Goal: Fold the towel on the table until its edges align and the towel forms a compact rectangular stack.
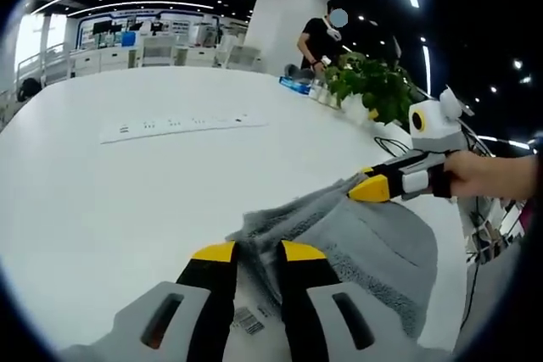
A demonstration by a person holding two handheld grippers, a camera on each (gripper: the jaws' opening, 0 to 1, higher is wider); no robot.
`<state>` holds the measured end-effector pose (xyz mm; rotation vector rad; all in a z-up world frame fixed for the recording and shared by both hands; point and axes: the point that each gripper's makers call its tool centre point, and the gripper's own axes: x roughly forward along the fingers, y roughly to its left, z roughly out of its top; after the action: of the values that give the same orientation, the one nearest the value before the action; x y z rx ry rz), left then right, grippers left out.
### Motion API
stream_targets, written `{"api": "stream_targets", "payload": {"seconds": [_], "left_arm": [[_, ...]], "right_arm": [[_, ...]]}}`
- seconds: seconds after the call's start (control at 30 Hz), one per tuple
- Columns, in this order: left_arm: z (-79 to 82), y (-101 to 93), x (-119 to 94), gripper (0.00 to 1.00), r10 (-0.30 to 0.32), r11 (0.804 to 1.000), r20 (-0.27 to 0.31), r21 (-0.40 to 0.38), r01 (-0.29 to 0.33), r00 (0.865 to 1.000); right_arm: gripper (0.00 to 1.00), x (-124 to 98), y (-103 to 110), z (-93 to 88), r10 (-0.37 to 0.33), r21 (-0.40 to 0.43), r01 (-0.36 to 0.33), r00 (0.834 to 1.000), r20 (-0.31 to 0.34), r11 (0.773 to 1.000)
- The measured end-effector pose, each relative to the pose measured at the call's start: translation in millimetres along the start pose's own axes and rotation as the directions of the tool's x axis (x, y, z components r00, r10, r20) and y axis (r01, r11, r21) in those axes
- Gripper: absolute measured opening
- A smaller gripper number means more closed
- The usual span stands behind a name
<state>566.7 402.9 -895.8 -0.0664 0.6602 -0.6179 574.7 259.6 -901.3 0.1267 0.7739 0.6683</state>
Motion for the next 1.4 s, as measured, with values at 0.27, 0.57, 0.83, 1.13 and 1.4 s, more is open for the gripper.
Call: {"api": "stream_targets", "payload": {"seconds": [0.27,0.57,0.83,1.13,1.4], "left_arm": [[13.6,0.3,-29,0.24,0.031,0.999,0.028,0.033,-0.032,0.999],[26.5,-10.8,-58,0.39,0.039,0.993,0.072,0.106,-0.046,0.997],[27.8,-31.4,-78,0.54,0.029,0.993,0.109,0.115,-0.042,0.994],[22.7,-51.7,-110,0.70,0.026,0.990,0.130,0.131,-0.043,0.991],[11.7,-65.4,-140,0.75,0.043,0.985,0.141,0.162,-0.066,0.989]], "right_arm": [[0.23,-17,10,12.9,-0.002,-0.042,0.004,0.999,0.049,0.999],[0.32,-43,18,20.2,0.003,-0.042,0.001,0.996,0.094,0.999],[0.48,-65,26,10.5,0.002,-0.066,0.004,0.996,0.085,0.998],[0.55,-99,42,-5.8,0.000,-0.098,0.008,0.997,0.083,0.995],[0.63,-128,52,-19.9,-0.037,-0.115,0.048,0.995,0.096,0.992]]}}
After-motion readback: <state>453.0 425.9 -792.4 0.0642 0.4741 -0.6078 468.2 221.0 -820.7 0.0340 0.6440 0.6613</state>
